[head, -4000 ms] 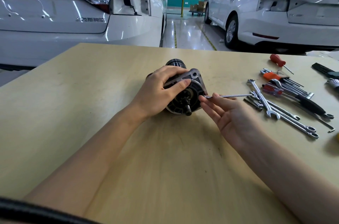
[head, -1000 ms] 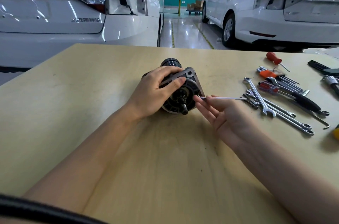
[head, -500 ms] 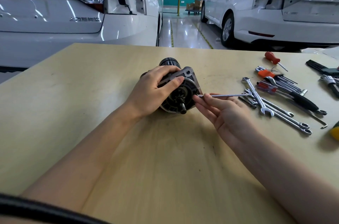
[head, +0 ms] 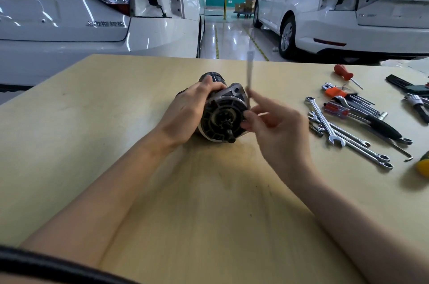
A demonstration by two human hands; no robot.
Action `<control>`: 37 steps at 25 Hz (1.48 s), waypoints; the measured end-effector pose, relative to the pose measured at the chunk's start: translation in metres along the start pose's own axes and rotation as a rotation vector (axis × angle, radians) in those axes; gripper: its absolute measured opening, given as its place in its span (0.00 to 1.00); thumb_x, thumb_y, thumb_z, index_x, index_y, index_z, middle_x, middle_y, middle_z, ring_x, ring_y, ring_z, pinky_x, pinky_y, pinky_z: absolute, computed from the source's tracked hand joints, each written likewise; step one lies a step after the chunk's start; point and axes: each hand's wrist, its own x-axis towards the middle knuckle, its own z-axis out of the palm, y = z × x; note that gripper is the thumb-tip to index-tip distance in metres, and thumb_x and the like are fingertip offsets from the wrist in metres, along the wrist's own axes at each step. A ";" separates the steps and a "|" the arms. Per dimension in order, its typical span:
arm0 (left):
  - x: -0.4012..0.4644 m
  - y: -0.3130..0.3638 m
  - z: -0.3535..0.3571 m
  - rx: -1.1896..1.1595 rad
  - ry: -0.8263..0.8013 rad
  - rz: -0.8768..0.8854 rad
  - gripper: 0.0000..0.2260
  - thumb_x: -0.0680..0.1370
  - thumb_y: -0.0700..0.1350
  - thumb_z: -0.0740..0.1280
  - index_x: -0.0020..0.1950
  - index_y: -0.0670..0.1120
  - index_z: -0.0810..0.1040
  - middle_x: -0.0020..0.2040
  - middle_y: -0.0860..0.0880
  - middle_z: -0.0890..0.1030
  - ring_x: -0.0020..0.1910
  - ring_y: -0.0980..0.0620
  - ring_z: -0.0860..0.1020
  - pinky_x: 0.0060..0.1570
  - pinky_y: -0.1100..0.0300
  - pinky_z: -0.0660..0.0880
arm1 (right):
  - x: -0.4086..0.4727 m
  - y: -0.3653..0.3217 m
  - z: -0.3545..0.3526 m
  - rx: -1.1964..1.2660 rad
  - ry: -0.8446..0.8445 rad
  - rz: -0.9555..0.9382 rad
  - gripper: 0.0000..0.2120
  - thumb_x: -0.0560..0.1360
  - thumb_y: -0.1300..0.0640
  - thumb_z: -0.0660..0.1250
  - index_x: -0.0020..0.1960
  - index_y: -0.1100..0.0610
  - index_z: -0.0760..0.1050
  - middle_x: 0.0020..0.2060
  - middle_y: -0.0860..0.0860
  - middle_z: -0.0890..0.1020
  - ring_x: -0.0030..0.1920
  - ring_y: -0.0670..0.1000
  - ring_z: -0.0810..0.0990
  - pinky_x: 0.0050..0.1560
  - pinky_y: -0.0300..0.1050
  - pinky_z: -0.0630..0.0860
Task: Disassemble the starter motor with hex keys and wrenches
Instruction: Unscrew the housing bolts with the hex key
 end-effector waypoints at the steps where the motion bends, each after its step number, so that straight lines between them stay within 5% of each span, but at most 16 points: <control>1: -0.001 0.000 -0.002 -0.076 -0.018 -0.024 0.23 0.78 0.64 0.44 0.54 0.61 0.78 0.56 0.56 0.82 0.59 0.59 0.78 0.60 0.61 0.73 | -0.001 0.002 0.002 -0.177 -0.041 -0.164 0.21 0.73 0.73 0.67 0.59 0.53 0.81 0.37 0.52 0.80 0.35 0.52 0.81 0.38 0.39 0.75; 5: -0.001 0.003 -0.013 -0.285 -0.031 -0.076 0.36 0.81 0.62 0.34 0.57 0.52 0.81 0.55 0.51 0.84 0.57 0.54 0.81 0.57 0.60 0.75 | -0.003 0.005 0.002 -0.467 -0.176 -0.401 0.15 0.72 0.71 0.68 0.55 0.59 0.83 0.39 0.54 0.78 0.32 0.54 0.76 0.32 0.45 0.73; 10: -0.002 0.002 -0.013 -0.286 -0.035 -0.091 0.35 0.82 0.61 0.35 0.54 0.52 0.82 0.52 0.52 0.85 0.55 0.56 0.82 0.49 0.67 0.75 | -0.004 -0.001 0.002 -0.507 -0.244 -0.383 0.15 0.71 0.74 0.66 0.53 0.63 0.82 0.45 0.56 0.79 0.36 0.58 0.79 0.33 0.51 0.76; 15: 0.002 0.003 -0.015 -0.310 -0.047 -0.092 0.37 0.81 0.61 0.34 0.54 0.50 0.82 0.53 0.49 0.85 0.56 0.52 0.81 0.54 0.59 0.74 | -0.007 -0.004 -0.004 -0.547 -0.205 -0.364 0.09 0.74 0.72 0.63 0.50 0.62 0.76 0.45 0.54 0.75 0.36 0.54 0.74 0.36 0.45 0.70; 17: 0.002 0.002 -0.016 -0.322 -0.052 -0.113 0.37 0.81 0.62 0.34 0.55 0.49 0.82 0.53 0.48 0.85 0.56 0.52 0.82 0.52 0.61 0.75 | -0.006 -0.002 -0.007 -0.445 -0.125 -0.207 0.07 0.77 0.68 0.62 0.48 0.57 0.72 0.42 0.51 0.75 0.35 0.48 0.72 0.36 0.38 0.66; 19: 0.003 0.000 -0.013 -0.260 -0.040 -0.106 0.32 0.81 0.62 0.40 0.57 0.49 0.81 0.54 0.48 0.84 0.56 0.53 0.81 0.55 0.60 0.76 | 0.001 -0.001 -0.009 -0.059 -0.037 0.233 0.08 0.79 0.67 0.60 0.45 0.55 0.70 0.38 0.50 0.75 0.32 0.46 0.74 0.37 0.35 0.70; 21: 0.001 -0.002 -0.008 -0.098 -0.015 -0.015 0.18 0.82 0.56 0.56 0.61 0.49 0.79 0.58 0.51 0.82 0.59 0.56 0.79 0.63 0.57 0.73 | 0.007 0.000 -0.009 0.502 0.029 0.617 0.10 0.78 0.71 0.57 0.48 0.59 0.72 0.33 0.53 0.75 0.27 0.47 0.75 0.33 0.41 0.76; 23: 0.000 -0.004 -0.004 0.018 -0.021 0.081 0.14 0.76 0.49 0.69 0.61 0.54 0.77 0.57 0.56 0.79 0.59 0.61 0.77 0.64 0.64 0.71 | 0.009 0.000 -0.010 0.805 0.060 0.768 0.12 0.77 0.74 0.55 0.52 0.63 0.72 0.31 0.54 0.74 0.25 0.48 0.75 0.31 0.41 0.77; 26: -0.001 -0.005 -0.003 0.057 -0.023 0.128 0.14 0.75 0.44 0.70 0.57 0.60 0.76 0.54 0.61 0.77 0.56 0.64 0.75 0.59 0.70 0.70 | 0.011 0.000 -0.010 0.860 0.104 0.822 0.10 0.76 0.74 0.55 0.50 0.63 0.71 0.32 0.56 0.76 0.26 0.49 0.79 0.30 0.40 0.78; 37: 0.000 -0.001 -0.007 0.086 0.024 0.124 0.13 0.72 0.45 0.70 0.54 0.58 0.78 0.51 0.59 0.77 0.51 0.66 0.76 0.55 0.72 0.70 | -0.002 0.002 -0.007 0.909 0.086 0.841 0.04 0.76 0.72 0.63 0.47 0.64 0.72 0.32 0.58 0.83 0.38 0.56 0.86 0.35 0.41 0.81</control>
